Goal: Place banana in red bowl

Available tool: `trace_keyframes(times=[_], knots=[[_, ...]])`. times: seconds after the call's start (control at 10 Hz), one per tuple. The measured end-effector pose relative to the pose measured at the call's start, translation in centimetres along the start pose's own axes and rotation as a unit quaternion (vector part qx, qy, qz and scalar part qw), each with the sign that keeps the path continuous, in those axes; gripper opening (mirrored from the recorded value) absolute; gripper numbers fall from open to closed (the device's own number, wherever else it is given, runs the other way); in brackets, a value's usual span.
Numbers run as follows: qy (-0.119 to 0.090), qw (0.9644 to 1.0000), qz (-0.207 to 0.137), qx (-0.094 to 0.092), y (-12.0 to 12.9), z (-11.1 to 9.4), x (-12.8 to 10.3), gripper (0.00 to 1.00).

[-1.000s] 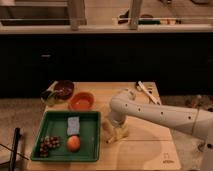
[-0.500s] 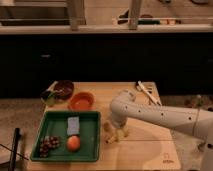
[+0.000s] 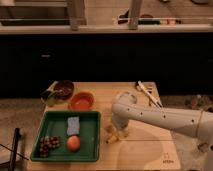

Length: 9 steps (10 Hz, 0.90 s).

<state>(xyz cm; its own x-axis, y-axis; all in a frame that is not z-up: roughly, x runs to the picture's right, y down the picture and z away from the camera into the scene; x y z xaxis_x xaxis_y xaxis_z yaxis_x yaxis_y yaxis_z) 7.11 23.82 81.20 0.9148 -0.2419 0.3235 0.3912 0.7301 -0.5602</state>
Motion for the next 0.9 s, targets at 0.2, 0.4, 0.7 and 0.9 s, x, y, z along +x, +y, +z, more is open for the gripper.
trace_keyframes(times=[0.2,0.4,0.7,0.9], knots=[[-0.003,1.0000,-0.002,-0.001,0.3,0.3,0.2,0.28],[-0.002,1.0000,-0.005,-0.003,0.2,0.4,0.3,0.08],[0.008,0.9999,0.004,-0.008,0.3,-0.2,1.1,0.00],[0.017,0.9998,0.005,-0.004,0.0,-1.4,1.6,0.00]])
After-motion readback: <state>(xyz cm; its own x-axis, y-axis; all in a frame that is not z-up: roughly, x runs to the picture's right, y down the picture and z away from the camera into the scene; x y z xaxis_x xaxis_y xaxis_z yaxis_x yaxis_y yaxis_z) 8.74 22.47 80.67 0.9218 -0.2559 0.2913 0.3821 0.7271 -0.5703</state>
